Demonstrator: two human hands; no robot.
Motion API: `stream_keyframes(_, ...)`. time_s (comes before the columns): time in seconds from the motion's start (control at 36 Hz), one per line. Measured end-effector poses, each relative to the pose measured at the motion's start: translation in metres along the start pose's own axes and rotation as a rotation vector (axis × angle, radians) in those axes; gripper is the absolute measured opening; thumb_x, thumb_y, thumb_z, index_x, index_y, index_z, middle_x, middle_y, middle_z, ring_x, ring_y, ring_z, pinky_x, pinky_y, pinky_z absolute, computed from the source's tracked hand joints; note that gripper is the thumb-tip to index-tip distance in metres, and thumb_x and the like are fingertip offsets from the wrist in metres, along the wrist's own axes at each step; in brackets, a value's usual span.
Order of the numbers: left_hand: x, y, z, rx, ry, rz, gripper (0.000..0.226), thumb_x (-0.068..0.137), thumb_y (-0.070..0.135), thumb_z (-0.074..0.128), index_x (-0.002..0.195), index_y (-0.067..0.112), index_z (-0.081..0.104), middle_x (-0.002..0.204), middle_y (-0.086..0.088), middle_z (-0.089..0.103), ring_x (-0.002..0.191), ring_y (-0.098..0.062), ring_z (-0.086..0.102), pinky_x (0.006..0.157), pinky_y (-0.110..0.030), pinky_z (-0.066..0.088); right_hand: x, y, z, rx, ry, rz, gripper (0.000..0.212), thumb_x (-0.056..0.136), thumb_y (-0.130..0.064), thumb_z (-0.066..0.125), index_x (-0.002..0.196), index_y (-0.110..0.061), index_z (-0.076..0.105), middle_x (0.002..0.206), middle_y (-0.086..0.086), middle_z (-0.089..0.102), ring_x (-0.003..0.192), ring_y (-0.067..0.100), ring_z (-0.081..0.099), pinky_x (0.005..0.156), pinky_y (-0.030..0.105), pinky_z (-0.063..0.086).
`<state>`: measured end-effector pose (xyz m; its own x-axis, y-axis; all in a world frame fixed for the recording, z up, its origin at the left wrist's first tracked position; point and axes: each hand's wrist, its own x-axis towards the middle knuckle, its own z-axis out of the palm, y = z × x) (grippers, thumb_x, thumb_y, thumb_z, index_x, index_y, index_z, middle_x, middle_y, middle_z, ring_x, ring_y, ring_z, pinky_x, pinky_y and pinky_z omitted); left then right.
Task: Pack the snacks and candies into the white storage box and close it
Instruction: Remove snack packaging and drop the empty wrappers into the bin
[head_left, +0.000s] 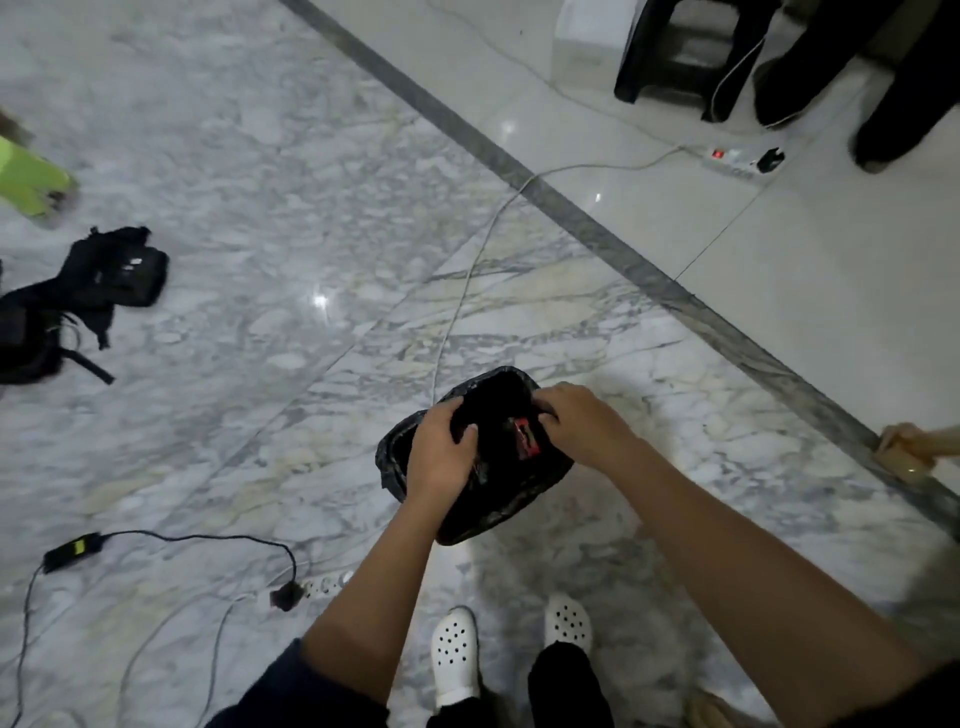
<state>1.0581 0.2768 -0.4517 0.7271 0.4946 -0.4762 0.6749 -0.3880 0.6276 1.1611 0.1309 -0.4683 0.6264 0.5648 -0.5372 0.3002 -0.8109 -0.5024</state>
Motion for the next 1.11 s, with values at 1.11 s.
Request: stream_keyframes(1.11,-0.556,0.159,-0.019,0.614,-0.723,1.781,0.05,0.092,0.026,0.047,0.14,0.019,0.034,0.149,-0.001,0.031,0.138,-0.019,0.025,0.111,-0.036,0.027,-0.71,-0.171,0.108,0.118,1.025,1.218,0.042,0.095,-0.022,0.038,0.138,-0.023,0.04,0.14,0.004,0.044,0.128,0.024,0.04,0.097,0.038,0.042)
